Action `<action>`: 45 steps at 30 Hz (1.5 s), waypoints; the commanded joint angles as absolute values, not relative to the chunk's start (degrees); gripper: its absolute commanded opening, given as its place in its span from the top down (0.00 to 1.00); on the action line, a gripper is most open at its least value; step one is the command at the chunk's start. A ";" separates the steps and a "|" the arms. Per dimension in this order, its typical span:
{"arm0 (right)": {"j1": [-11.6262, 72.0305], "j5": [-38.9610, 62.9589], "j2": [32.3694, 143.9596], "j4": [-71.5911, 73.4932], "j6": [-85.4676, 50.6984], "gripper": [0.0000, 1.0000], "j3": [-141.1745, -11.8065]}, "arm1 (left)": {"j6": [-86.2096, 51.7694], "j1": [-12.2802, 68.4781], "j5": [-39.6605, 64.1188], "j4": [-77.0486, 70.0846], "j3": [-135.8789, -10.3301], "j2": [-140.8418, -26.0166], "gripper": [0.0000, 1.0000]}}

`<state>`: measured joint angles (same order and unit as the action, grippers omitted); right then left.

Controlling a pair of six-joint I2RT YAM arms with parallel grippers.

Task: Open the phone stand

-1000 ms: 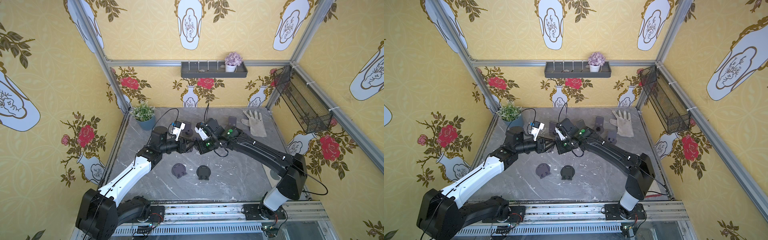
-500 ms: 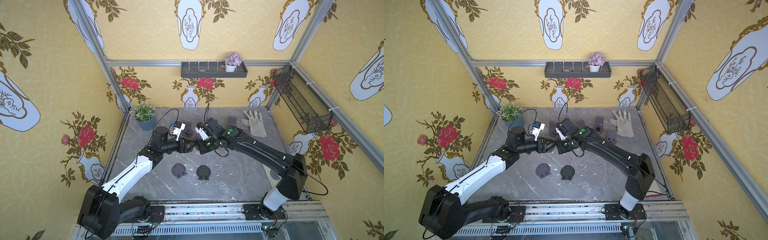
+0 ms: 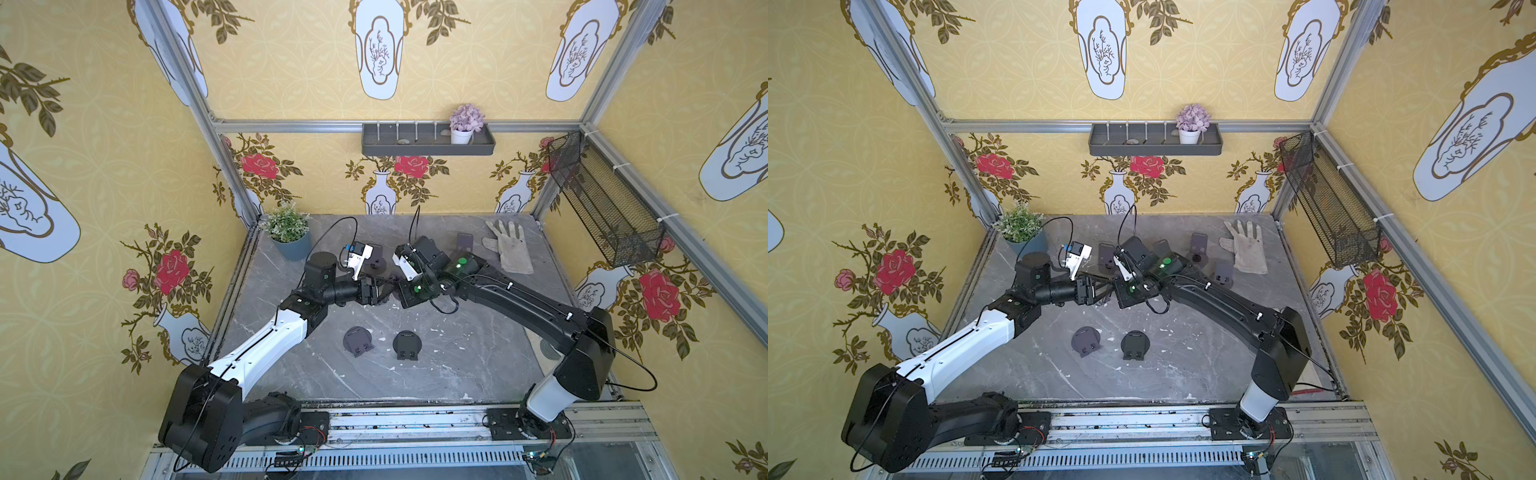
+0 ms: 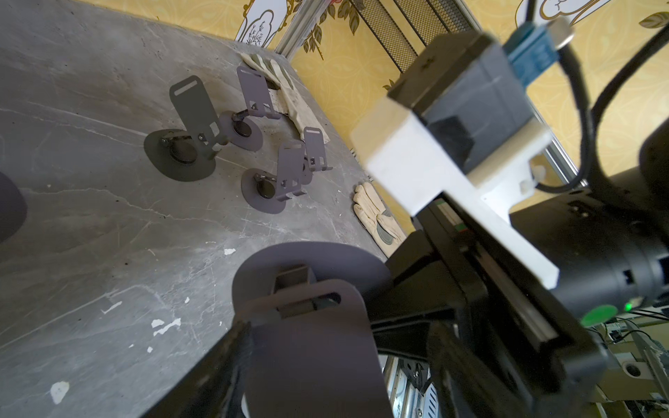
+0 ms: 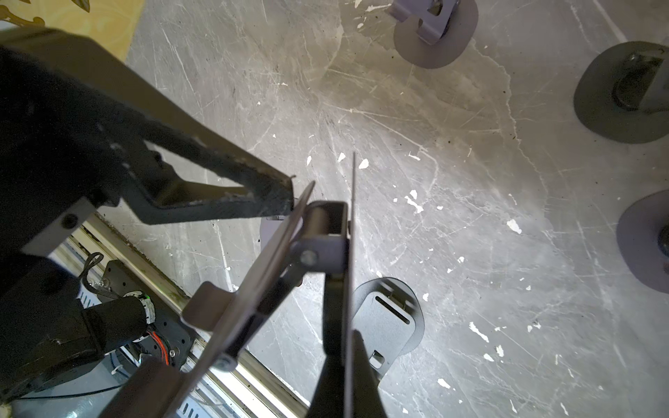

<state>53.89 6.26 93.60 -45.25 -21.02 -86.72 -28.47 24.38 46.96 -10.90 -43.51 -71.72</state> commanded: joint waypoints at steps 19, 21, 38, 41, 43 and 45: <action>53.82 8.70 93.10 -37.81 -20.01 1.00 -86.57 | -30.85 22.67 53.97 -13.98 -41.30 -72.75 0.10; 53.70 8.88 93.37 -37.84 -19.97 1.00 -86.75 | -30.85 22.60 54.14 -14.05 -41.40 -73.02 0.11; 53.70 8.22 94.61 -38.82 -19.83 1.00 -86.64 | -23.85 22.19 44.92 -3.81 -47.38 -72.54 0.05; 53.75 8.20 94.76 -38.71 -19.78 1.00 -87.09 | -24.45 22.15 46.04 -4.62 -46.90 -73.09 0.09; 53.70 8.18 94.92 -38.81 -19.77 1.00 -87.26 | -24.94 22.16 46.88 -5.39 -46.29 -73.40 0.11; 53.71 8.04 95.00 -38.95 -19.73 1.00 -87.43 | -25.29 22.16 47.39 -5.92 -45.82 -73.49 0.13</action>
